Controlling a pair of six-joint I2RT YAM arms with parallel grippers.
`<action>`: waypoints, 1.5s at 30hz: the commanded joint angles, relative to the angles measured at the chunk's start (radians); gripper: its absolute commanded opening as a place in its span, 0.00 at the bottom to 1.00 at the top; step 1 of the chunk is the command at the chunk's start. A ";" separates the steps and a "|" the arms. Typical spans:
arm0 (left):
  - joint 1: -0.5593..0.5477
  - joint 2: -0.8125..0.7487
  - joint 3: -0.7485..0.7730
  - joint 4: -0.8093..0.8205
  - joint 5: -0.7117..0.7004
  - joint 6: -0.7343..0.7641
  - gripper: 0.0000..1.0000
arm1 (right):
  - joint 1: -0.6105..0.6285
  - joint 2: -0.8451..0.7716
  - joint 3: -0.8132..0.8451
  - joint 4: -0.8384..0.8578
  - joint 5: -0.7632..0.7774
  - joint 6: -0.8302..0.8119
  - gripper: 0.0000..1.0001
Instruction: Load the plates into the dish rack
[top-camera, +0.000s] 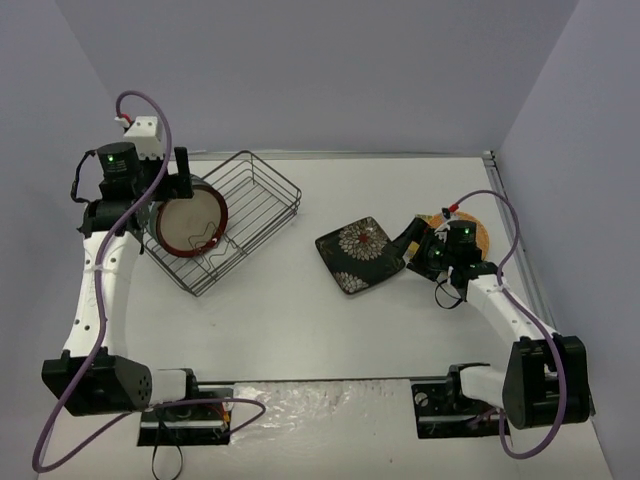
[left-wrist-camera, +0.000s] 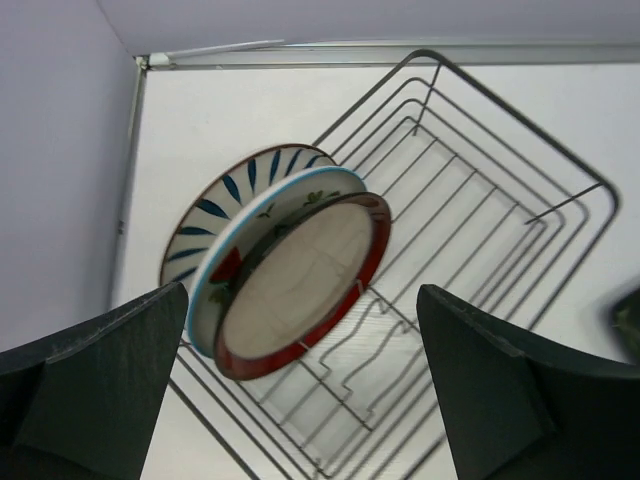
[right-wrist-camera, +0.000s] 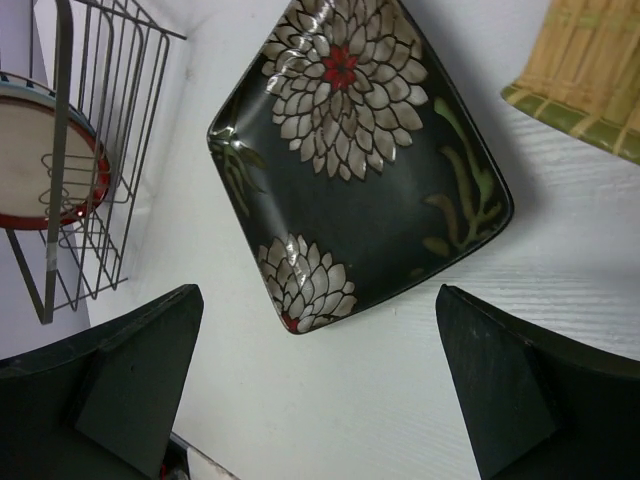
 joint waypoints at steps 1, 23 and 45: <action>-0.007 -0.107 -0.034 -0.001 0.065 -0.347 0.97 | 0.002 -0.051 -0.097 0.117 0.047 0.061 1.00; -0.019 -0.317 -0.264 -0.138 0.236 -0.504 0.97 | 0.055 0.097 -0.439 0.777 0.163 0.371 0.83; -0.185 -0.320 -0.234 -0.083 0.239 -0.401 0.97 | 0.096 0.545 -0.472 1.086 0.230 0.560 0.61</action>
